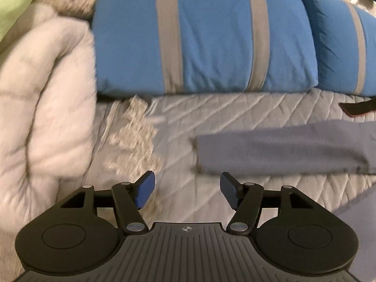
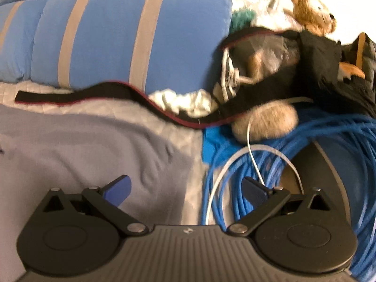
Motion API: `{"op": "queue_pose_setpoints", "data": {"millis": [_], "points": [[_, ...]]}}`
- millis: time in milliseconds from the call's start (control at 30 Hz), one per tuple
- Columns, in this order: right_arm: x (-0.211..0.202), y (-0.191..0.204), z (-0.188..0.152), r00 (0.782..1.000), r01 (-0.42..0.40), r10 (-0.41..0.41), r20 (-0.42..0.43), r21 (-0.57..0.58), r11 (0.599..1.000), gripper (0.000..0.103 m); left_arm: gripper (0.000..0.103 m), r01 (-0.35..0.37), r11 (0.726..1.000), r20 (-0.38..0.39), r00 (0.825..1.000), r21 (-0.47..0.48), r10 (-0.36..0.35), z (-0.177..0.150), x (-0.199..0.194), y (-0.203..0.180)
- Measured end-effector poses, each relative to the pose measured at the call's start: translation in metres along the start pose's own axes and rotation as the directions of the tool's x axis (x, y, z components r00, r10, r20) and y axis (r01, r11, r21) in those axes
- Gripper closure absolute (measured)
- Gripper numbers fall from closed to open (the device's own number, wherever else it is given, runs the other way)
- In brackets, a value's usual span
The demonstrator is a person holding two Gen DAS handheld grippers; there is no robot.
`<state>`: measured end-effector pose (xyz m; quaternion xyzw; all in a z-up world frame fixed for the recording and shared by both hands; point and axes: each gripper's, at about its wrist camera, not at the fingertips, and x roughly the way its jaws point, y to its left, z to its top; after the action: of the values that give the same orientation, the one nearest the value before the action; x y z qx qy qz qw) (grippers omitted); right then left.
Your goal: Fold clothes
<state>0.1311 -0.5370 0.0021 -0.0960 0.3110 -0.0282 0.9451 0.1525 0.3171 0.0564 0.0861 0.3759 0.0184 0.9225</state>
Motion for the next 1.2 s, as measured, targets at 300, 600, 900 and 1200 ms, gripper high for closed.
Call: {"op": "queue_pose_setpoints", "data": {"millis": [300, 600, 900, 1200], "points": [[0.034, 0.016, 0.022, 0.992, -0.108, 0.11, 0.056, -0.052, 0.993, 0.0, 0.042, 0.036, 0.998, 0.007, 0.999, 0.052, -0.036, 0.023, 0.078, -0.023], [0.055, 0.011, 0.017, 0.991, -0.12, 0.122, 0.061, -0.037, 0.992, 0.0, 0.043, 0.101, 0.993, 0.033, 0.994, 0.062, -0.103, 0.031, 0.123, -0.03], [0.067, -0.001, 0.018, 0.991, -0.121, 0.12, 0.058, 0.011, 0.993, 0.0, 0.083, 0.161, 0.977, -0.003, 0.987, 0.137, -0.162, 0.018, 0.139, -0.055], [0.076, 0.009, 0.03, 0.989, -0.13, 0.13, 0.071, -0.014, 0.991, 0.0, 0.099, 0.109, 0.99, 0.005, 0.994, 0.093, -0.11, 0.017, 0.136, -0.059]]}}
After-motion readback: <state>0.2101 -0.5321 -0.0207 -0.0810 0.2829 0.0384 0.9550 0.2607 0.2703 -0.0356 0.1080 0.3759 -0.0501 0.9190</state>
